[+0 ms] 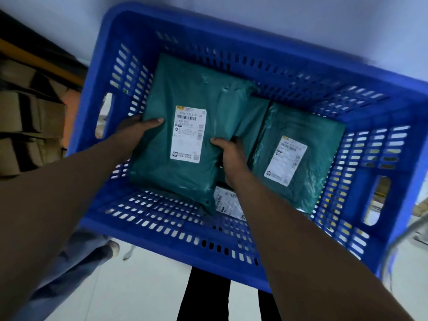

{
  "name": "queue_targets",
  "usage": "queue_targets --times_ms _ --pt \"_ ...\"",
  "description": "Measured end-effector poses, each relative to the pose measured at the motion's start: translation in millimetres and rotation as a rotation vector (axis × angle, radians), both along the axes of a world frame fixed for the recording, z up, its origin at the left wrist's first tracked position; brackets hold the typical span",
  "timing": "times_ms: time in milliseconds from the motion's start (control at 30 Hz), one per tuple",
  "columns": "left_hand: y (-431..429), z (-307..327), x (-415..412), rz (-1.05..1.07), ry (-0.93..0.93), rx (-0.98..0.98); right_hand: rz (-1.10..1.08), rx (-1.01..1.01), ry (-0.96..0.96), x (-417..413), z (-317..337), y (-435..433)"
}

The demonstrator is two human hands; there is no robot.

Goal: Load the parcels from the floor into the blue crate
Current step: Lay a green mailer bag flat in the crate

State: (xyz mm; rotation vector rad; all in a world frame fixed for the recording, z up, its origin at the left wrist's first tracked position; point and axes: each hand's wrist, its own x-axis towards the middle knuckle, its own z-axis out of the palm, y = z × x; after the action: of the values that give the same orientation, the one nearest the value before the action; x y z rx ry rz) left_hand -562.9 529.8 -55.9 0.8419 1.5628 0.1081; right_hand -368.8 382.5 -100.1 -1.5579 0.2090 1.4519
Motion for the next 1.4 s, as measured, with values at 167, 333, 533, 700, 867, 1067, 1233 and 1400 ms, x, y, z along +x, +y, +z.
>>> queue_targets --times_ms 167,333,533,700,867,1067,1233,1400 --pt "-1.1 -6.7 8.6 0.064 0.100 0.170 0.087 0.059 0.076 -8.2 -10.2 -0.5" --pt "-6.4 1.5 12.0 -0.098 0.276 0.481 0.231 0.056 0.035 -31.2 -5.0 6.8" --pt "-24.6 -7.8 12.9 -0.492 0.439 0.809 0.257 0.009 -0.083 -35.3 2.2 6.7" --pt "-50.4 -18.0 46.4 -0.919 0.466 0.911 0.260 0.002 -0.114 -30.8 6.8 7.6" --pt "-58.0 -19.7 80.6 -0.901 0.608 0.782 0.216 0.014 -0.019 -20.6 8.1 1.3" --pt "-56.1 -20.8 82.3 -1.063 0.700 0.674 0.299 0.005 0.055 -18.1 11.7 -16.7" --pt "-55.0 -19.6 85.2 -1.093 0.724 0.635 0.395 -0.004 0.054 -22.6 12.6 -29.2" --pt "-46.9 -15.2 80.5 -1.012 0.638 0.639 0.328 -0.031 0.164 -30.1 2.8 -26.1"
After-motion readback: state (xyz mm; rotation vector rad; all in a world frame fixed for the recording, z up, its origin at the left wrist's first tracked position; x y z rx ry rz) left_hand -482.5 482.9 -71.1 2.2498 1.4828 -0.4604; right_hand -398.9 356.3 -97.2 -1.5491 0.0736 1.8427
